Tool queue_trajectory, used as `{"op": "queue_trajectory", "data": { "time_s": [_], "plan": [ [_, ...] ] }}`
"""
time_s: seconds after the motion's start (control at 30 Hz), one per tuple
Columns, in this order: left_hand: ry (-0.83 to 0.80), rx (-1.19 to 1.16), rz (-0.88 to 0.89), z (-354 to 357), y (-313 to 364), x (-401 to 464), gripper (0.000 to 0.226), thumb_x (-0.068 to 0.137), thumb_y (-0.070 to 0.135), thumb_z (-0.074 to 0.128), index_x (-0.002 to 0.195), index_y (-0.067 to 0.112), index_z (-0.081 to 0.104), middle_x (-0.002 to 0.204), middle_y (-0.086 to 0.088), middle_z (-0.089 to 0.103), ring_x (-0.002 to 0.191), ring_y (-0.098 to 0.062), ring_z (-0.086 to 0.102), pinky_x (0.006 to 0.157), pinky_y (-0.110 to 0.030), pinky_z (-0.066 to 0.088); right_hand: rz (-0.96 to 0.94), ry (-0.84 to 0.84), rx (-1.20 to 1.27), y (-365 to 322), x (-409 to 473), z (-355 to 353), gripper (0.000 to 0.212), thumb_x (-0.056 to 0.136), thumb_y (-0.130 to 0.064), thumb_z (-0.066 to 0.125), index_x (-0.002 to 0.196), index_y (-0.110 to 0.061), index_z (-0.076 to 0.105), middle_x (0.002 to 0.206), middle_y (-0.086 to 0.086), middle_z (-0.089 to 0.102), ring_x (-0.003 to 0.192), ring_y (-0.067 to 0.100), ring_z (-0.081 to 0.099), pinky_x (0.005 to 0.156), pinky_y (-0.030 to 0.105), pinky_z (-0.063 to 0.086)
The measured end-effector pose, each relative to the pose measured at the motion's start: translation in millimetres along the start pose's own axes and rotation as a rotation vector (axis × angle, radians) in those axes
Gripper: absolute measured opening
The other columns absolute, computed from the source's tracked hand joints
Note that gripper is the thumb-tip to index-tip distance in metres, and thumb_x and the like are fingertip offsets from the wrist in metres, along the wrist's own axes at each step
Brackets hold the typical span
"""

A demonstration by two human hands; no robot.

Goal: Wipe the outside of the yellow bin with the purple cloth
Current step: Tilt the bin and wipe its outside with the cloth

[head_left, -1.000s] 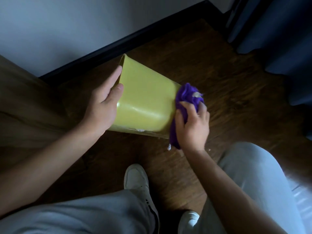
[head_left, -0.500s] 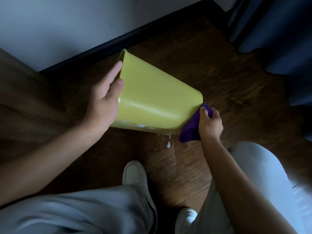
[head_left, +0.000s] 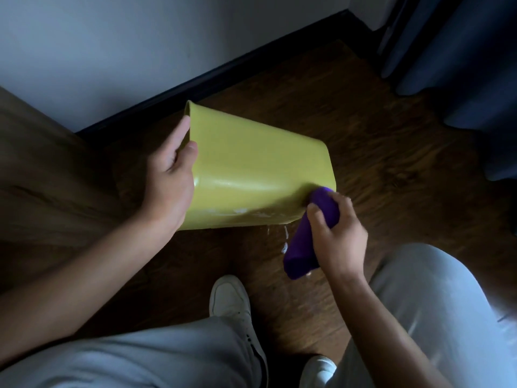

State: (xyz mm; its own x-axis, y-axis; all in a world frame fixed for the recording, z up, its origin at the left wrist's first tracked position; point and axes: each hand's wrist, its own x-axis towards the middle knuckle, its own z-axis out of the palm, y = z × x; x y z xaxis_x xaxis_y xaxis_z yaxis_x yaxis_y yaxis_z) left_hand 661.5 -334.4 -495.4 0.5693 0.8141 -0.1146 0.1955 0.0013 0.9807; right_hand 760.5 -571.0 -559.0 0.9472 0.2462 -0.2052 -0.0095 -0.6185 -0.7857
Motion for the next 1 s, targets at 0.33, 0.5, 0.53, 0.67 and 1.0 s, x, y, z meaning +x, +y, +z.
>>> {"op": "queue_trajectory", "data": {
  "time_s": [0.33,0.5,0.53,0.67,1.0],
  "plan": [
    [-0.03,0.039,0.046,12.3,-0.3,-2.3,0.05,0.099,0.021,0.056,0.148,0.021,0.052,0.147,0.001,0.059,0.137,-0.009,0.055,0.121,-0.041,0.039,-0.475,-0.101,0.032,-80.6,-0.2,23.6,0.044,0.09,-0.04,0.069,0.131,-0.025,0.065,0.122,0.006,0.062,0.103,0.023,0.064,0.09,0.036,0.053],
    [0.027,-0.058,-0.04,15.0,-7.1,1.5,0.049,0.097,0.016,0.057,0.146,0.019,0.055,0.14,-0.005,0.065,0.125,-0.012,0.063,0.111,-0.034,0.048,-0.651,-0.145,-0.066,-89.7,-30.8,57.4,0.04,0.084,-0.041,0.071,0.122,-0.029,0.07,0.136,0.007,0.057,0.113,0.028,0.062,0.081,0.039,0.057],
    [0.034,-0.063,-0.048,13.4,-8.9,2.8,0.05,0.096,0.016,0.058,0.146,0.019,0.055,0.14,-0.005,0.065,0.126,-0.013,0.063,0.112,-0.035,0.047,-0.652,-0.124,-0.094,-85.2,-28.7,60.1,0.039,0.084,-0.04,0.072,0.121,-0.028,0.07,0.137,0.008,0.056,0.113,0.029,0.062,0.078,0.038,0.057],
    [0.003,-0.021,-0.064,5.0,-12.7,6.3,0.05,0.092,0.026,0.06,0.142,0.027,0.058,0.148,-0.001,0.059,0.14,-0.016,0.053,0.12,-0.047,0.038,-0.587,-0.044,-0.198,-50.7,-9.1,57.3,0.044,0.079,-0.034,0.074,0.121,-0.024,0.066,0.138,0.015,0.053,0.113,0.035,0.059,0.076,0.039,0.056],
    [-0.025,-0.009,-0.042,0.0,-12.6,4.4,0.049,0.095,0.027,0.058,0.144,0.031,0.056,0.15,0.001,0.058,0.141,-0.014,0.051,0.121,-0.047,0.037,-0.242,0.072,-0.363,9.9,34.9,21.6,0.051,0.079,-0.024,0.066,0.129,-0.024,0.052,0.143,0.019,0.046,0.115,0.044,0.057,0.083,0.055,0.056]
  ]
}}
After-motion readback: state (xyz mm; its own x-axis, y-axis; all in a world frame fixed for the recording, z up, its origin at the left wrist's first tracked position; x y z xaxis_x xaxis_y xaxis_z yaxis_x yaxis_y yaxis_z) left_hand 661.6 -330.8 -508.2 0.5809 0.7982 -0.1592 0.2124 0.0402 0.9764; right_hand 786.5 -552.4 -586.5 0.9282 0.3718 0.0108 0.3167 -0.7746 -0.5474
